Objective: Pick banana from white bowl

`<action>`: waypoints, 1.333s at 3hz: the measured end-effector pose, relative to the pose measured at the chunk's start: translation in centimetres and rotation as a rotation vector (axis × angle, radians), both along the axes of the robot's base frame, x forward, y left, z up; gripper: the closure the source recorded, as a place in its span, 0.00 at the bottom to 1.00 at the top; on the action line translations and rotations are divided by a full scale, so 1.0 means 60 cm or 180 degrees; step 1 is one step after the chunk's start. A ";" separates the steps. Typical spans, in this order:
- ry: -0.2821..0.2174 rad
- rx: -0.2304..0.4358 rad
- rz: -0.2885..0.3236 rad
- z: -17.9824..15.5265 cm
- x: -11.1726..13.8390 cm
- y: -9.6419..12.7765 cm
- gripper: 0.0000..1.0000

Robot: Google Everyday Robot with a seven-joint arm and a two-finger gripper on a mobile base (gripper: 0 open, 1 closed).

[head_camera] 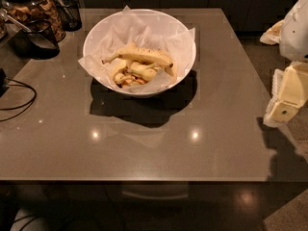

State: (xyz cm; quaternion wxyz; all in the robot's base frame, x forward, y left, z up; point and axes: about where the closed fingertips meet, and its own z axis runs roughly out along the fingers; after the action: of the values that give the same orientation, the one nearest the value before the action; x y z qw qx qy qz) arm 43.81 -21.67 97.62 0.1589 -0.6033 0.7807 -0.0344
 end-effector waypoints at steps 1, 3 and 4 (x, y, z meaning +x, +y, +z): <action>0.0001 0.0000 0.0000 0.000 0.000 0.000 0.00; 0.0287 0.0101 0.0090 0.007 0.067 0.101 0.00; 0.0398 -0.0030 0.0206 -0.004 0.100 0.143 0.00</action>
Offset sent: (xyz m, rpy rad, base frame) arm 0.0477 0.0767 0.0126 0.0814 0.1415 0.0171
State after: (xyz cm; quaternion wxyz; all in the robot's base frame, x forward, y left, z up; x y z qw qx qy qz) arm 49.81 -13.11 97.37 0.1080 -0.6300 0.7691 0.0048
